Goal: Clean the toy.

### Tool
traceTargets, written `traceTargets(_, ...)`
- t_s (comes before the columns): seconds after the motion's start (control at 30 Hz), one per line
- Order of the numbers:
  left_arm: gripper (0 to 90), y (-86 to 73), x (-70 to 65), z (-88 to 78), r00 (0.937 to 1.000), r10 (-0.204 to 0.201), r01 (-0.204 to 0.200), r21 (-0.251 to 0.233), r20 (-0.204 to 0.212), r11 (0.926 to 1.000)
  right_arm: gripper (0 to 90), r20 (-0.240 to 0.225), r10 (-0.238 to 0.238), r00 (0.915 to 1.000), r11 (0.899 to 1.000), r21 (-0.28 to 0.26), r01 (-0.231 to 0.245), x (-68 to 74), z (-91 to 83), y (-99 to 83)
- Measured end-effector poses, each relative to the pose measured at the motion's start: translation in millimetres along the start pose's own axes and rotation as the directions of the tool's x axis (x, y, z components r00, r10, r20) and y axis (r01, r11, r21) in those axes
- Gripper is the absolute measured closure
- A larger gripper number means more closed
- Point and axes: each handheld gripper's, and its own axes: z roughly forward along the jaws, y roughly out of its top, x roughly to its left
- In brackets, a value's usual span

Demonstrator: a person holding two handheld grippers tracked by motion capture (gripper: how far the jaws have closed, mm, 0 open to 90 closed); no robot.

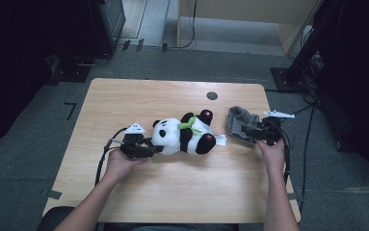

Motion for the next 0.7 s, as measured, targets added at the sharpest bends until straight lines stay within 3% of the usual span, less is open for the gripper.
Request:
traceTargets(0.2,46.1,1.3,0.2,-0.2,1.0000,-0.004,0.004,0.004,0.000,1.0000,20.7,-0.021,-0.024,0.9995,1.000,0.010,0.024,12.7,-4.4,-3.9)
traceTargets(0.7,46.2,2.4,0.7,-0.2,1.0000,-0.001,0.001,0.005,0.000,1.0000,20.9,-0.129,-0.108,0.9858,0.993,-0.050,0.103,69.8,-25.3,-3.9)
